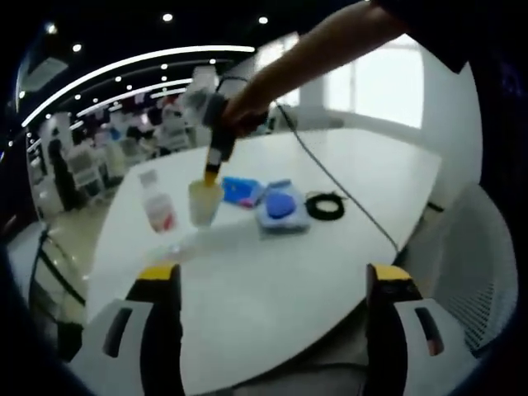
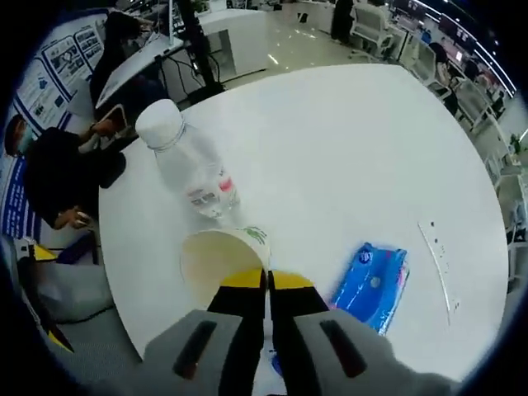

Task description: Arrange the tabletop items into an orderly group along one side of the table until the central work area is clear of visible clutter.

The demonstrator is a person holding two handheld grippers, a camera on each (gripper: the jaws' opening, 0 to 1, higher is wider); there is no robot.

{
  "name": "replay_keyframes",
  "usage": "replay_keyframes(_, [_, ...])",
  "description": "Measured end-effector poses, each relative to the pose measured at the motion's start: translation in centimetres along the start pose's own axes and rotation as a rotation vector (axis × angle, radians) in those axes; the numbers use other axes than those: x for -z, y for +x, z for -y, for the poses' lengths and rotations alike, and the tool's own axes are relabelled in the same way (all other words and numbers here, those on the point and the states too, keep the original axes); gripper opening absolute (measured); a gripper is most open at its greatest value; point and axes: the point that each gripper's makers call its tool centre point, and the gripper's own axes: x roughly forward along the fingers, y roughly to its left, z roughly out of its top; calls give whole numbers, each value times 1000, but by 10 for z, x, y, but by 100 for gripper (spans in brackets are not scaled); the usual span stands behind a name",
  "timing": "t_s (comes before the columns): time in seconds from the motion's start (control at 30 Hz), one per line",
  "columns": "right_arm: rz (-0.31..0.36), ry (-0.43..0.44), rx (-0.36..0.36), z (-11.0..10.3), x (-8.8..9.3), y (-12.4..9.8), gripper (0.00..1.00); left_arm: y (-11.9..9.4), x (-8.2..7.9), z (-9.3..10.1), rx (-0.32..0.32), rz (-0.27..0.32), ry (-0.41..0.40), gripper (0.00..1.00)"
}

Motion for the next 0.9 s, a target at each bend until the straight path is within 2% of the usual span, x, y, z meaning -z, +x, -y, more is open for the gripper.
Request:
replay_keyframes(0.23, [-27, -3, -15, -11, -1, 18, 1, -3, 3, -3, -13, -6, 12, 89])
replay_keyframes(0.5, [-60, 3, -14, -7, -4, 34, 1, -4, 9, -6, -24, -23, 17, 89])
replay_keyframes(0.9, [-11, 38, 30, 0, -17, 41, 1, -2, 13, -7, -31, -44, 21, 88])
